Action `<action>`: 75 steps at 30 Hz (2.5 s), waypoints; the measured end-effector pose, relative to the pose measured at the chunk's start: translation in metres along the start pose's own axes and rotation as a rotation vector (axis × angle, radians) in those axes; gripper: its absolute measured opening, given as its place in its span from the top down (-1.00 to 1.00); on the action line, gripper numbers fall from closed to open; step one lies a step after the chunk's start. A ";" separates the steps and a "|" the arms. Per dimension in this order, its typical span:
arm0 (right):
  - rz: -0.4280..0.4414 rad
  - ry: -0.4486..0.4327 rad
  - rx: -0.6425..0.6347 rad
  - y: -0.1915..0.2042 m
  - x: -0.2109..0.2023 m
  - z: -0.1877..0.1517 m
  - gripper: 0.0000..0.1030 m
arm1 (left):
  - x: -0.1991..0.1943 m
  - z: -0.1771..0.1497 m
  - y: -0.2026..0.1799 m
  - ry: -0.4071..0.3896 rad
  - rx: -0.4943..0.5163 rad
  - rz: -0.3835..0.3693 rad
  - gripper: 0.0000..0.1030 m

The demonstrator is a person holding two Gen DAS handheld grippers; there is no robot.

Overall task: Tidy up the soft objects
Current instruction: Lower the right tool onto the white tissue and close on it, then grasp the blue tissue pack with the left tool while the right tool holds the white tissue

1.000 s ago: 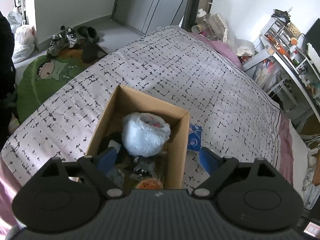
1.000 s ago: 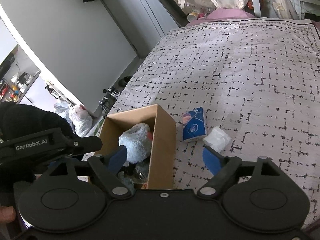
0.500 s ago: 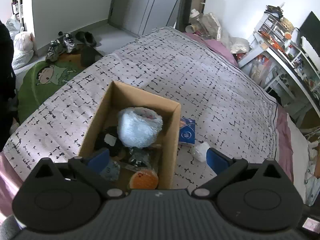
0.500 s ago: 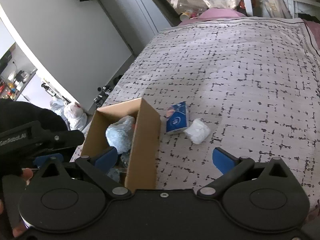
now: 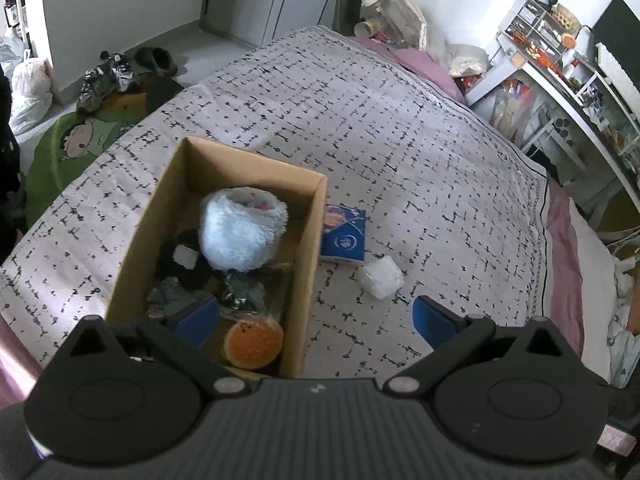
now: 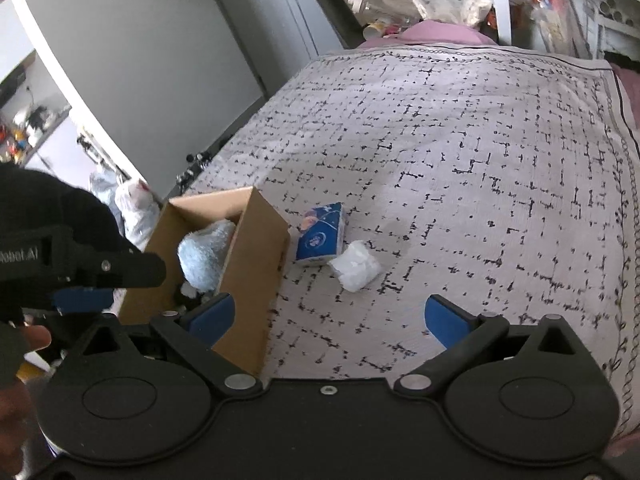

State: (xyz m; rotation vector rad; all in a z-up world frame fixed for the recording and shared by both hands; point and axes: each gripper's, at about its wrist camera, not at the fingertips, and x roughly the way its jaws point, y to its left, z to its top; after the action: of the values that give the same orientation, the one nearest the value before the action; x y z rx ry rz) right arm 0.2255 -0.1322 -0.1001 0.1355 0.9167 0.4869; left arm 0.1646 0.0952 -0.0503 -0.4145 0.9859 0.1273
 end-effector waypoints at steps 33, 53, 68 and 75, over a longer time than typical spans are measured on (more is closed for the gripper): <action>0.099 0.064 -0.075 -0.036 0.087 0.003 -0.11 | 0.066 0.023 -0.044 0.007 -0.049 -0.006 -0.15; 0.075 0.089 -0.142 -0.031 0.129 0.011 0.18 | 0.109 0.032 -0.057 0.035 -0.052 0.038 -0.02; 0.078 0.086 0.057 -0.072 0.122 0.020 0.18 | 0.151 0.032 -0.073 0.017 -0.008 0.125 -0.02; 0.048 0.063 0.141 -0.091 0.114 0.024 0.18 | 0.163 0.034 -0.089 0.015 0.072 0.223 -0.03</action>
State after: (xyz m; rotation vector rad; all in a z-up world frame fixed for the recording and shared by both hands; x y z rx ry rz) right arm 0.3339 -0.1580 -0.1972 0.2718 1.0117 0.4734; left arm 0.3071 0.0141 -0.1444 -0.2386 1.0462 0.2891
